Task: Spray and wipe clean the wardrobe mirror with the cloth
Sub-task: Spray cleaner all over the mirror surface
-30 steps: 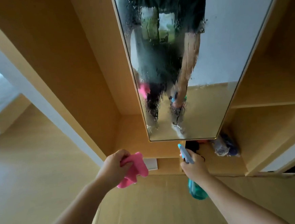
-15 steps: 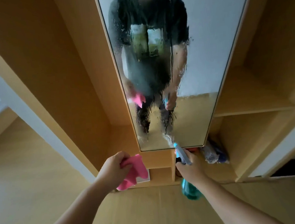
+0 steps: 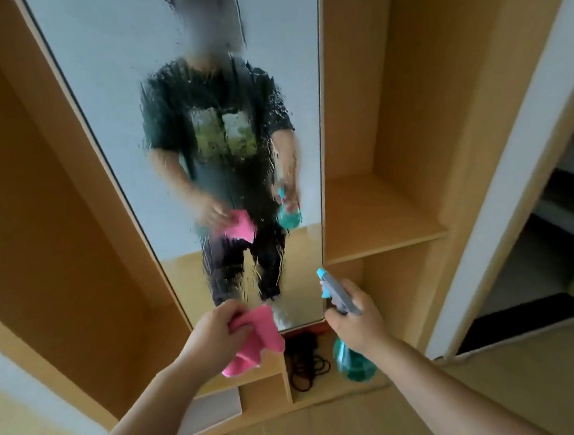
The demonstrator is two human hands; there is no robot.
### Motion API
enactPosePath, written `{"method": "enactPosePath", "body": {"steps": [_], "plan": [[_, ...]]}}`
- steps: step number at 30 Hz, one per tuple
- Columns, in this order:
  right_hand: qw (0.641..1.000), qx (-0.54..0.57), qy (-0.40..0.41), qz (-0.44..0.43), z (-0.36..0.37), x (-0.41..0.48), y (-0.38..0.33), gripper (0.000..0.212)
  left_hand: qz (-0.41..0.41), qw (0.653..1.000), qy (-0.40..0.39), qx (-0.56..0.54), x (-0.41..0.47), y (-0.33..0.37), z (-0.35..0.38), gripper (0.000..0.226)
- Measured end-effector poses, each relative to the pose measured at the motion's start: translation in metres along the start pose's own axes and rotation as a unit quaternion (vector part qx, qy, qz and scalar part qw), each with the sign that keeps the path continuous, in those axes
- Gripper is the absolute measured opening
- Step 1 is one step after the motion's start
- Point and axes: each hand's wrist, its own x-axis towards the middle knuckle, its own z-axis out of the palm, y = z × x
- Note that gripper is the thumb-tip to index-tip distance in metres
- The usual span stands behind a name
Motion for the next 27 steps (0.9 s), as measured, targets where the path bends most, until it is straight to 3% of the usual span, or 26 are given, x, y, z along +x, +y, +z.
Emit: {"method": "enactPosePath", "body": {"steps": [6, 14, 17, 20, 23, 27], "plan": [[0.999, -0.008, 0.040, -0.001, -0.031, 0.008, -0.013, 0.037, 0.056, 0.998, -0.027, -0.015, 0.023, 0.023, 0.002, 0.018], [0.991, 0.012, 0.129, 0.035, -0.063, 0.019, -0.055, 0.013, 0.150, 0.985, -0.074, -0.053, 0.050, 0.048, 0.002, 0.012], [0.987, 0.016, 0.157, 0.014, -0.073, 0.020, -0.067, 0.017, 0.184, 0.977, -0.085, -0.068, 0.055, 0.062, 0.008, 0.012], [0.978, 0.052, 0.201, -0.004, -0.081, 0.022, -0.067, 0.042, 0.205, 0.972, -0.098, -0.066, 0.062, 0.074, 0.015, 0.013], [0.968, 0.059, 0.242, -0.020, -0.092, 0.034, -0.063, 0.044, 0.206, 0.971, -0.103, -0.069, 0.075, 0.083, 0.023, 0.020], [0.970, 0.097, 0.217, -0.053, -0.110, 0.058, -0.051, 0.045, 0.211, 0.970, -0.106, -0.060, 0.097, 0.102, 0.042, 0.024]]}}
